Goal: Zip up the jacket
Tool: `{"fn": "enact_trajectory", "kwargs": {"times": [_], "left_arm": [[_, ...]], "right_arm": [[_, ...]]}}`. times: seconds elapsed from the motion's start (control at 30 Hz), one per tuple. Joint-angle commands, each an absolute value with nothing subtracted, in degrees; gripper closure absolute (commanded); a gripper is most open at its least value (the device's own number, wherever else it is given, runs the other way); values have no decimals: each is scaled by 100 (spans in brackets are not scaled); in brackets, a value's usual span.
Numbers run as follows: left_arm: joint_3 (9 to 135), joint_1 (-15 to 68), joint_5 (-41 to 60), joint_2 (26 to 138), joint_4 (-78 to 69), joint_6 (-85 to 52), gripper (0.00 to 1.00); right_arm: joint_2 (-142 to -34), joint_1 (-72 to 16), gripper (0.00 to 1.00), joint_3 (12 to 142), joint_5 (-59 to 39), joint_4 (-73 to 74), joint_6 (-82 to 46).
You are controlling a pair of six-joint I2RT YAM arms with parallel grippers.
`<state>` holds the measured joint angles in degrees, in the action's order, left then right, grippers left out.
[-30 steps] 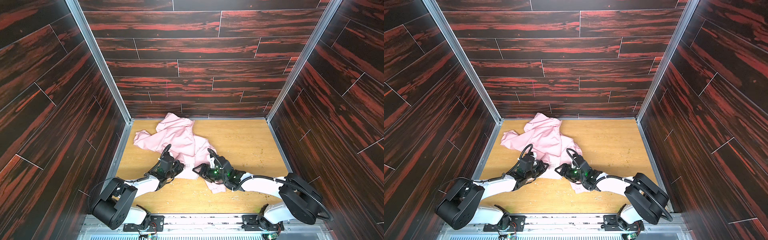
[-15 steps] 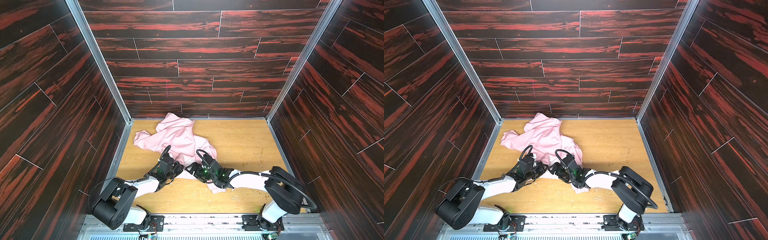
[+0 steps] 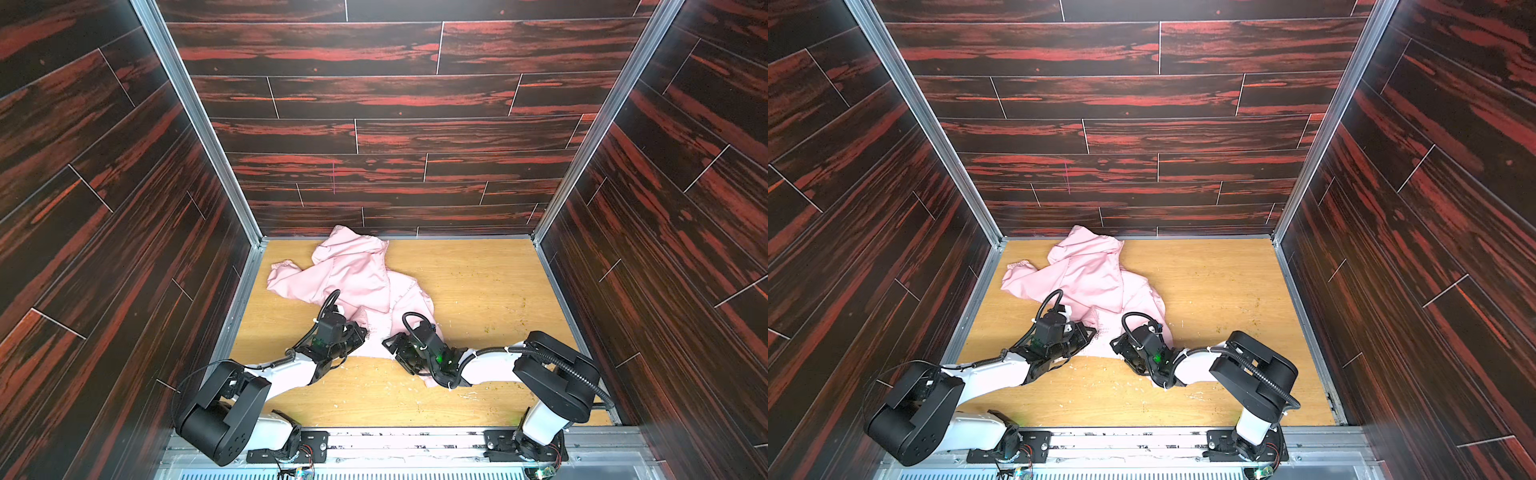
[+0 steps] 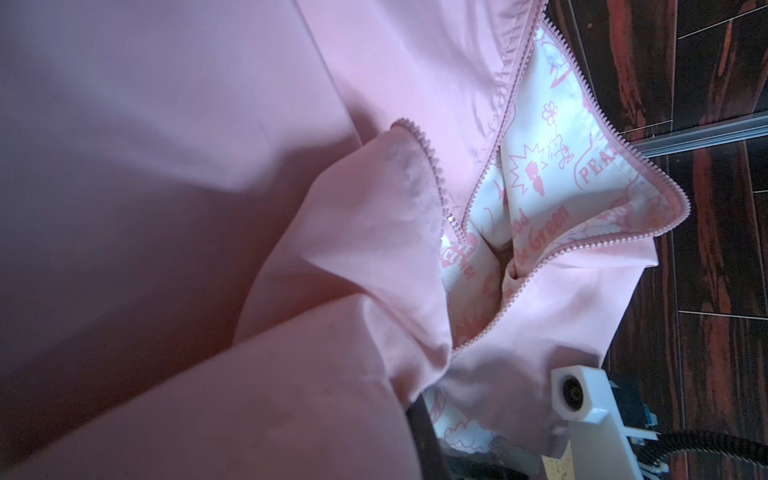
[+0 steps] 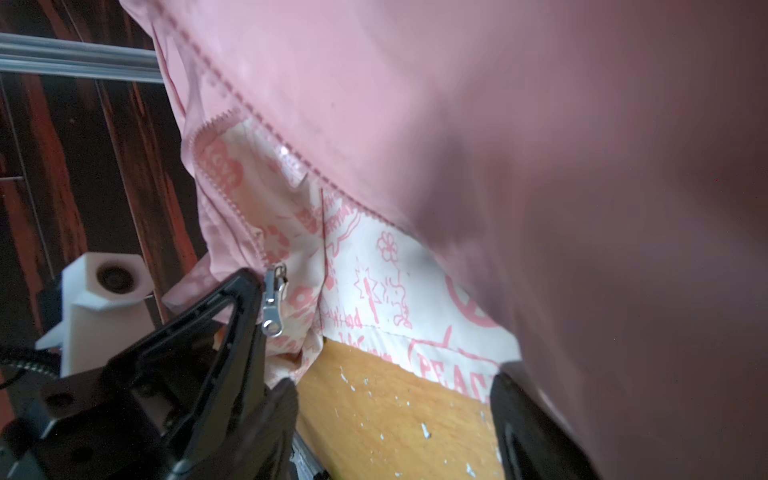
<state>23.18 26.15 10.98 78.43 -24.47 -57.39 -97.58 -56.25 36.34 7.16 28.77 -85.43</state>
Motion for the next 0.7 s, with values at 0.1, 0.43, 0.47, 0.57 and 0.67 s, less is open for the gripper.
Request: {"fn": "enact_trajectory", "kwargs": {"times": [0.1,0.43,0.47,0.57,0.67], "left_arm": [[2198,2584,1115,7648,-2527,-5695,100],[2153,2584,1159,7515,-2457,-5662,100],[2164,2583,1175,7511,-2433,-5644,100],[2179,2593,1227,7513,-2371,-5619,100],[2197,2640,1262,7563,-2362,-5599,100]], "right_arm": [[-9555,-5608,35,3608,1608,2426,-8479],[-9538,-5338,48,3282,1940,3014,-8310],[-9507,-5303,48,3249,1970,3058,-8259],[-9462,-5183,50,3162,2022,3318,-8053],[-9545,-5027,52,3082,1942,3698,-7914]]}}
